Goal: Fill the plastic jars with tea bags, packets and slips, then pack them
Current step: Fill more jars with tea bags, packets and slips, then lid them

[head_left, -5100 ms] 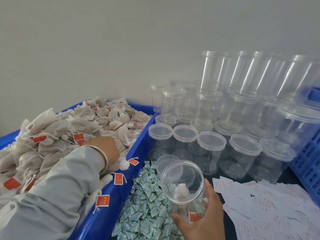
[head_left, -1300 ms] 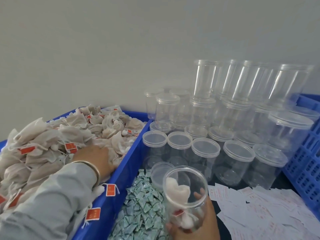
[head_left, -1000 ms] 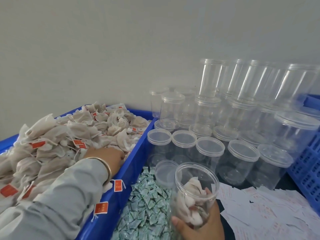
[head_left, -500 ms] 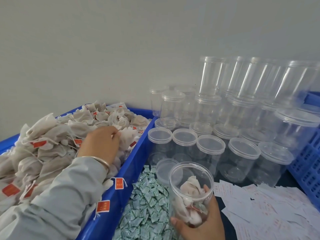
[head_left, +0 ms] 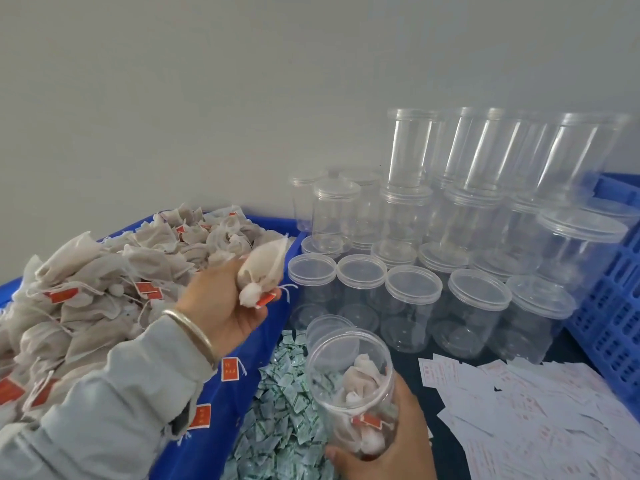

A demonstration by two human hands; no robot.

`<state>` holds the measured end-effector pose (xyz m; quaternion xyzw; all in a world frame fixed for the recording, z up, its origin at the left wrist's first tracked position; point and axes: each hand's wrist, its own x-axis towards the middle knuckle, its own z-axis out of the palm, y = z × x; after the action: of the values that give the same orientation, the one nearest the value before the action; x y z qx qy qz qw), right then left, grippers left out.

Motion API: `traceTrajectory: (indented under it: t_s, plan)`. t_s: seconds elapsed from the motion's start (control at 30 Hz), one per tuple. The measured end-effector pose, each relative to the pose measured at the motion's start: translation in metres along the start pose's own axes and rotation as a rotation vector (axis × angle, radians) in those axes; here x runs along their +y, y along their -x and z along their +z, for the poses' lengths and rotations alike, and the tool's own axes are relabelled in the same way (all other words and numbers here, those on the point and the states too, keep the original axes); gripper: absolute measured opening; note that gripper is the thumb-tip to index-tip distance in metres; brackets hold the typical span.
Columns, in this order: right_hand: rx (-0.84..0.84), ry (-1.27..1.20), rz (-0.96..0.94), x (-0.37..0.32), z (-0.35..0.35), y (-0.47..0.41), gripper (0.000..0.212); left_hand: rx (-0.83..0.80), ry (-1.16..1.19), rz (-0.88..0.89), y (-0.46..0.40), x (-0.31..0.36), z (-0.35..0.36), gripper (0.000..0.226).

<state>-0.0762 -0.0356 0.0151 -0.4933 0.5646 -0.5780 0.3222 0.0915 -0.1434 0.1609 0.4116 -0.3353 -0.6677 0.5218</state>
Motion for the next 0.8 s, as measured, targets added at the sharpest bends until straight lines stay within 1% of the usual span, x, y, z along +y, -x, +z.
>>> traceTrajectory:
  t_s: [0.03, 0.07, 0.1, 0.17, 0.2, 0.23, 0.3, 0.33, 0.4, 0.47, 0.5, 0.6, 0.7, 0.73, 0.8]
  plan:
    - [-0.024, 0.024, -0.011, -0.001, 0.001, 0.000, 0.106, -0.093, 0.097, -0.113, 0.004, -0.002, 0.003, 0.029]
    - [-0.042, 0.036, -0.017, -0.002, 0.002, 0.000, 0.108, -0.164, 0.118, -0.169, 0.007, -0.005, 0.005, 0.034]
    - [-0.043, 0.034, -0.020, -0.005, 0.003, -0.001, 0.107, -0.214, 0.097, -0.179, 0.008, -0.007, 0.008, 0.038]
    - [-0.018, 0.048, -0.022, -0.009, 0.005, -0.001, 0.100, -0.279, -0.002, -0.108, 0.008, -0.012, 0.010, 0.038]
    - [-0.017, 0.073, -0.031, -0.010, 0.006, -0.001, 0.098, -0.300, -0.120, -0.033, 0.008, -0.015, 0.011, 0.035]
    - [-0.017, 0.107, -0.046, -0.010, 0.006, 0.000, 0.095, -0.308, -0.339, 0.079, 0.009, -0.019, 0.011, 0.031]
    - [-0.012, 0.151, -0.054, -0.012, 0.005, 0.001, 0.095, -0.305, -0.911, 0.363, 0.011, -0.027, 0.007, 0.027]
    - [-0.014, 0.164, -0.049, -0.013, 0.004, 0.001, 0.095, -0.342, -1.091, 0.473, 0.011, -0.031, 0.005, 0.027]
    - [-0.037, 0.222, -0.061, -0.015, 0.003, 0.000, 0.091, -0.469, -1.243, 0.596, 0.014, -0.039, 0.005, 0.028]
    - [-0.033, 0.298, -0.075, -0.017, 0.005, 0.000, 0.083, -0.551, -1.297, 0.688, 0.016, -0.046, 0.009, 0.025]
    - [-0.008, 0.315, -0.081, -0.017, 0.006, 0.000, 0.082, -0.578, -1.311, 0.711, 0.016, -0.049, 0.011, 0.027]
    - [0.070, 0.312, -0.044, -0.013, 0.007, -0.003, 0.084, -0.623, -1.315, 0.703, 0.018, -0.053, 0.012, 0.038]
    - [0.082, 0.211, 0.049, -0.005, 0.012, -0.008, 0.085, -0.583, -1.180, 0.612, 0.019, -0.052, 0.011, 0.039]
    - [0.109, 0.165, 0.060, -0.003, 0.014, -0.008, 0.089, -0.555, -1.139, 0.605, 0.019, -0.051, 0.011, 0.038]
    - [0.229, 0.090, 0.057, -0.001, 0.017, -0.006, 0.099, -0.492, -1.127, 0.625, 0.019, -0.047, 0.011, 0.037]
